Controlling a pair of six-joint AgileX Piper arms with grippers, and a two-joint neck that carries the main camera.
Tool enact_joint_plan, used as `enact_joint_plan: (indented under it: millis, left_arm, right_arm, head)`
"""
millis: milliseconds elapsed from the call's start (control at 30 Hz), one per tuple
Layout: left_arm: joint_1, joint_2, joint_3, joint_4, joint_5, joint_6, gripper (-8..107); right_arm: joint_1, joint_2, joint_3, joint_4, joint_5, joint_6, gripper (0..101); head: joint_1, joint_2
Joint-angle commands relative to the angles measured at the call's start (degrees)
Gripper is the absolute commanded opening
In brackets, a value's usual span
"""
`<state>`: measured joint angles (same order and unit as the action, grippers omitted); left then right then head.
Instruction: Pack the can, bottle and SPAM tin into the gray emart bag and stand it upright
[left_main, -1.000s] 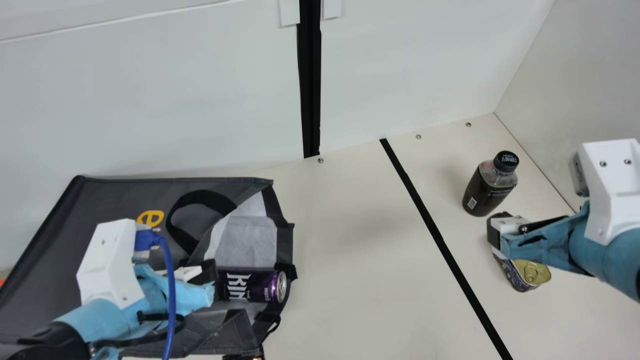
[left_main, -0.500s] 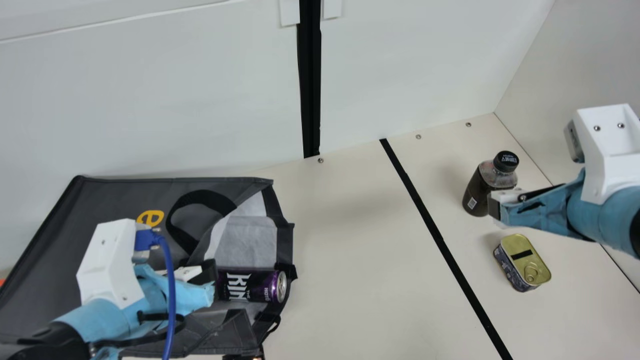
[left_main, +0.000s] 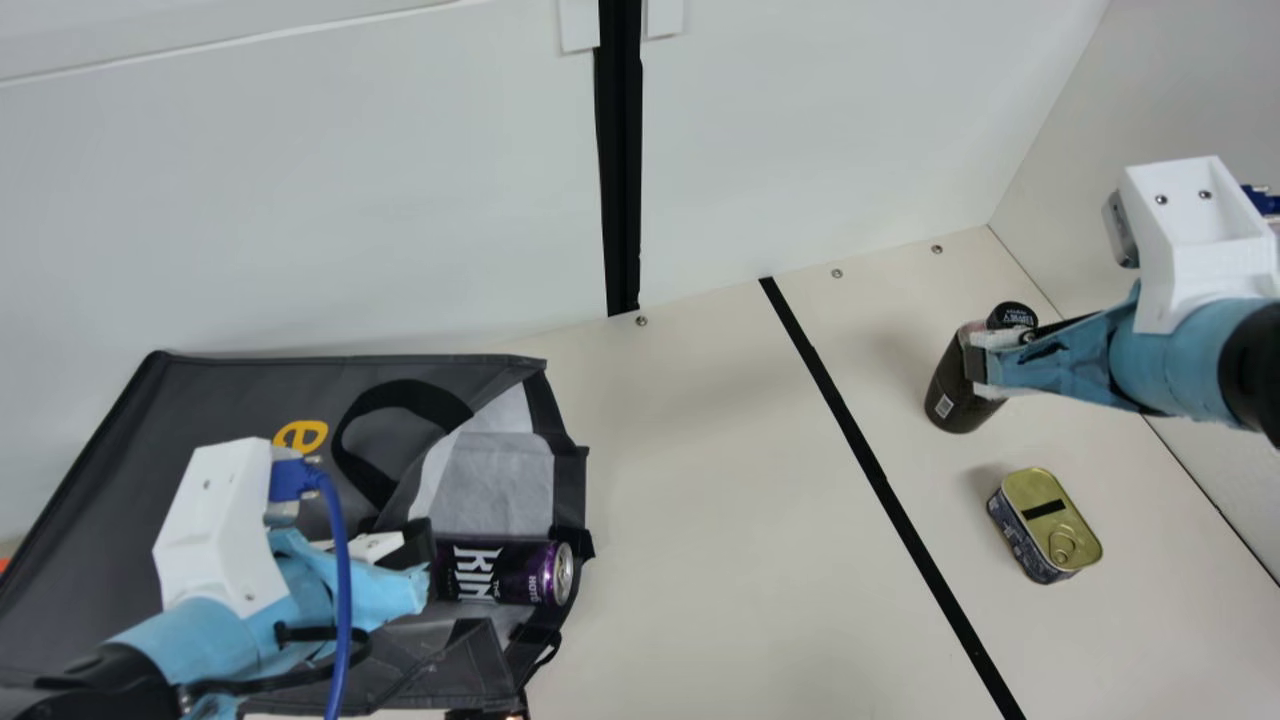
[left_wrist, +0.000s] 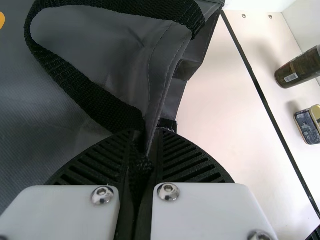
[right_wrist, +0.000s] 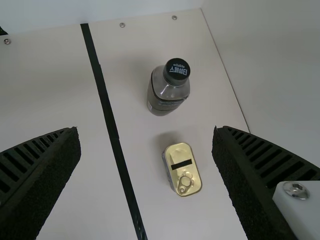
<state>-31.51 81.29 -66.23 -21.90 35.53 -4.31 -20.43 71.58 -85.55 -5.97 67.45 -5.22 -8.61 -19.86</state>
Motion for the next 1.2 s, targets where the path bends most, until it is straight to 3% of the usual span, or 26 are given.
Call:
enact_joint_plan:
  millis: [0,567,1167]
  left_arm:
    - [0.0,0.0,0.0,0.0,0.0,0.0,-8]
    - [0.0,0.0,0.0,0.0,0.0,0.0,-8]
    - [0.0,0.0,0.0,0.0,0.0,0.0,-8]
  right_arm:
    - [-0.17,1.04,-0.27,0.2,-0.35,-0.14,95]
    - [-1.78,11.2,-3.72,0.93,-3.13,-0.4,95]
    - [-4.07,22.39,-11.06,1.11,-3.42,-0.97,95]
  head:
    - [-1.39,-0.14]
    - [-1.39,-0.14]
    - [-1.39,-0.14]
